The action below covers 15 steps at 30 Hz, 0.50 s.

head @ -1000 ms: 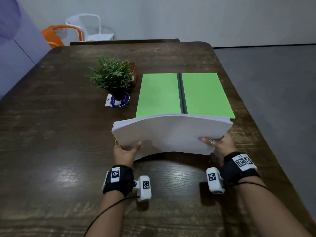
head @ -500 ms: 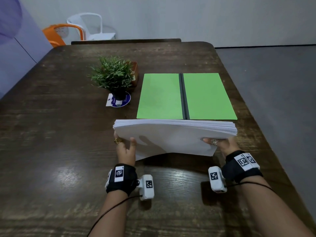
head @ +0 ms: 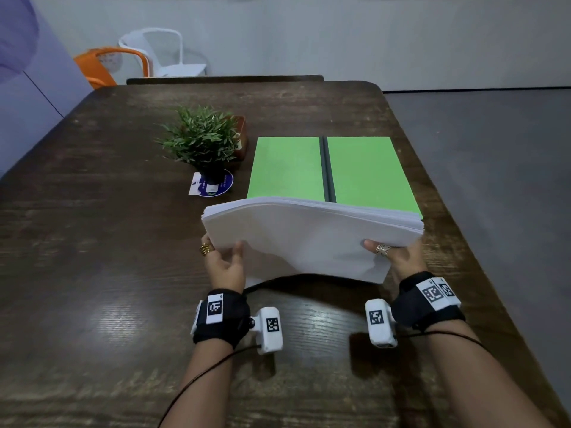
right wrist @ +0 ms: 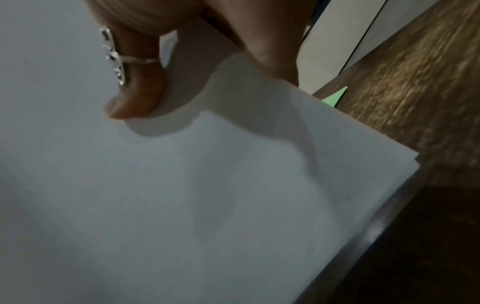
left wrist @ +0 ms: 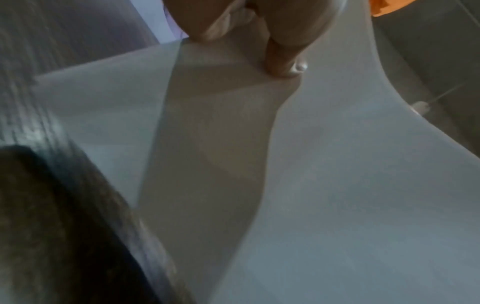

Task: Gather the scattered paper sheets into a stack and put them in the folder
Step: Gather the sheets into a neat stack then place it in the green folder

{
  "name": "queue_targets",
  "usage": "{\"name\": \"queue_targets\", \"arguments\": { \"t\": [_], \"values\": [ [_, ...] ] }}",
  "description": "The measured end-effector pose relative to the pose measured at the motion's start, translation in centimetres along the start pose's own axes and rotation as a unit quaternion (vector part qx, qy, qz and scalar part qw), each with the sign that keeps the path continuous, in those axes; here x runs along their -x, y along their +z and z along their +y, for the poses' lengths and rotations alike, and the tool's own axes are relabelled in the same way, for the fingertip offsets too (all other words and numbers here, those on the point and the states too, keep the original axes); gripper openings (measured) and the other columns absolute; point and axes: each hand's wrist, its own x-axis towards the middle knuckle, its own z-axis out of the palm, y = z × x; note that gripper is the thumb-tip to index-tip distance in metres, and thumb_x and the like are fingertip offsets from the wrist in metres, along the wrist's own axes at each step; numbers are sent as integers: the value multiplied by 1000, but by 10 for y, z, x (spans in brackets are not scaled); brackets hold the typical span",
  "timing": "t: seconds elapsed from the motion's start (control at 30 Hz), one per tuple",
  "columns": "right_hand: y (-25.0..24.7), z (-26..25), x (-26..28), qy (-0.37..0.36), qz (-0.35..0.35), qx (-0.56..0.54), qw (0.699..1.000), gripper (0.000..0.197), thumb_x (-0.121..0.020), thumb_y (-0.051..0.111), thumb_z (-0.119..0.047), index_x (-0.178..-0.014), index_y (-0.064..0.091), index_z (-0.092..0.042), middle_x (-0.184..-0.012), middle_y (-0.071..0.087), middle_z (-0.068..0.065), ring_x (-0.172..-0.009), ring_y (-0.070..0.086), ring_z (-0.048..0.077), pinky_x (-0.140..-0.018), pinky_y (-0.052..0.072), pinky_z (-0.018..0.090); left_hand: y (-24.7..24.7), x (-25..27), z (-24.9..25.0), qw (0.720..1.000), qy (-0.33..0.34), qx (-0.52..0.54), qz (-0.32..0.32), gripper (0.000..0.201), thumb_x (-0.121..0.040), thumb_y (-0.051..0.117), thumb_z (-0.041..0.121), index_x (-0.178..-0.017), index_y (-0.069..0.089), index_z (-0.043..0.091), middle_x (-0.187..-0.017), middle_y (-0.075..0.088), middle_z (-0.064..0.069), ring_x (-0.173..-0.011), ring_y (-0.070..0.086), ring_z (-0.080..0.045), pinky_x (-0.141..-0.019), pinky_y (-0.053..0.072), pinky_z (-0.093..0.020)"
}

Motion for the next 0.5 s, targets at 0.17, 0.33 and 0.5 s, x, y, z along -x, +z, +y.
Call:
{"name": "queue_targets", "arguments": {
  "t": [0.17, 0.33, 0.5],
  "values": [
    [-1, 0, -2, 9, 10, 30, 999, 72, -25, 93, -43, -87, 66, -22, -87, 74, -5, -94, 67, 21, -81, 54, 36, 4, 9, -10, 998, -55, 31, 2, 50, -91, 54, -2, -136, 32, -4, -110, 55, -7, -95, 57, -11, -94, 48, -29],
    [-8, 13, 8, 35, 19, -21, 999, 62, -38, 93, -20, -93, 66, -21, -96, 72, 5, -100, 66, 31, -82, 55, 45, 5, 9, -17, 999, -18, 0, -28, 53, -87, 56, -7, -133, 33, 7, -106, 57, 0, -86, 58, 8, -77, 43, -2],
    [-11, 12, 2, 52, 5, -19, 998, 60, -37, 92, -16, -91, 66, -20, -97, 71, 7, -96, 66, 29, -86, 52, 48, -6, 7, -41, 994, -49, -72, -64, 49, -86, 62, 0, -127, 39, 12, -110, 60, -9, -102, 60, -22, -96, 47, -34]
  ]
}}
